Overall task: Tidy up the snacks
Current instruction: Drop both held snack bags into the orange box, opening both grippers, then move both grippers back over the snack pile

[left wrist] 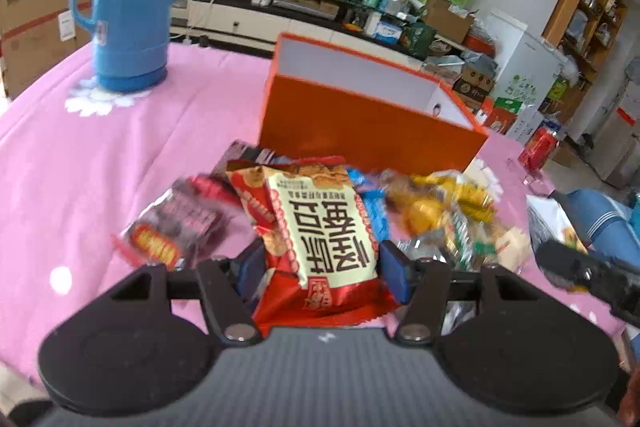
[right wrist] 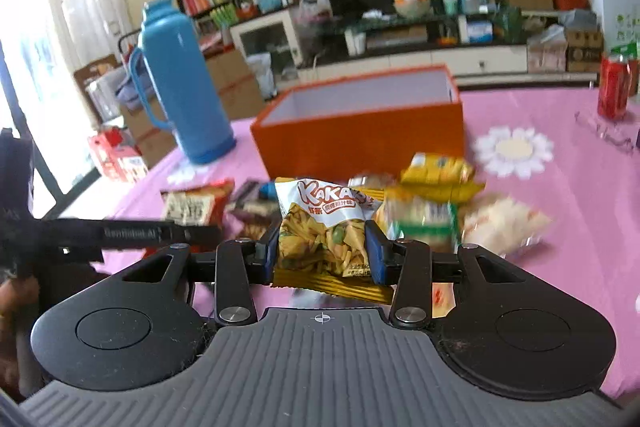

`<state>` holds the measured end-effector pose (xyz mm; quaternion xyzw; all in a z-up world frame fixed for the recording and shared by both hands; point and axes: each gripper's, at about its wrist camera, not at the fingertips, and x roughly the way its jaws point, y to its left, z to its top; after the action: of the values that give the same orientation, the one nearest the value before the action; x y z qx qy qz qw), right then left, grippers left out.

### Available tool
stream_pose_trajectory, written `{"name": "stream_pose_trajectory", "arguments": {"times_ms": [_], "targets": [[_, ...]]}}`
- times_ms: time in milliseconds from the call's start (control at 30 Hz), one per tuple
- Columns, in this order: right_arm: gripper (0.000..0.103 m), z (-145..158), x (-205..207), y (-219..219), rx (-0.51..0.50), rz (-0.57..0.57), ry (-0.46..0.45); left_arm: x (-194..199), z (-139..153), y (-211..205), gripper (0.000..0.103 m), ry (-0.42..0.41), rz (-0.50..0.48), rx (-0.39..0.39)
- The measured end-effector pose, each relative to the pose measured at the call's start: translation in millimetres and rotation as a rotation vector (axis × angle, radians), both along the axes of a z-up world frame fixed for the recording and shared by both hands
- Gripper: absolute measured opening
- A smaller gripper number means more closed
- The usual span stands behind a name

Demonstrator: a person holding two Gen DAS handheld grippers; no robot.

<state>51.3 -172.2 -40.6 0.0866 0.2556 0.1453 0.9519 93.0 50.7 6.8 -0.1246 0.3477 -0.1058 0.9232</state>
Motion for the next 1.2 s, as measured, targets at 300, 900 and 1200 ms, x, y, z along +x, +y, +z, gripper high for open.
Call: {"name": "stream_pose_trajectory", "arguments": {"times_ms": [300,900,1200], "targets": [[0.017,49.3,123.3,-16.6,-0.099,-0.03,-0.126,107.5,55.6,-22.3,0.06,-0.16,-0.011,0.022],[0.077,9.3,284.9,-17.9,-0.128,-0.063,-0.093,192.4,20.6,-22.8,0.088,-0.135,0.028,0.077],[0.086,19.6,204.5,-11.2,-0.101,0.002,-0.09,74.4,22.1,-16.7,0.094,-0.162,0.015,0.169]]}}
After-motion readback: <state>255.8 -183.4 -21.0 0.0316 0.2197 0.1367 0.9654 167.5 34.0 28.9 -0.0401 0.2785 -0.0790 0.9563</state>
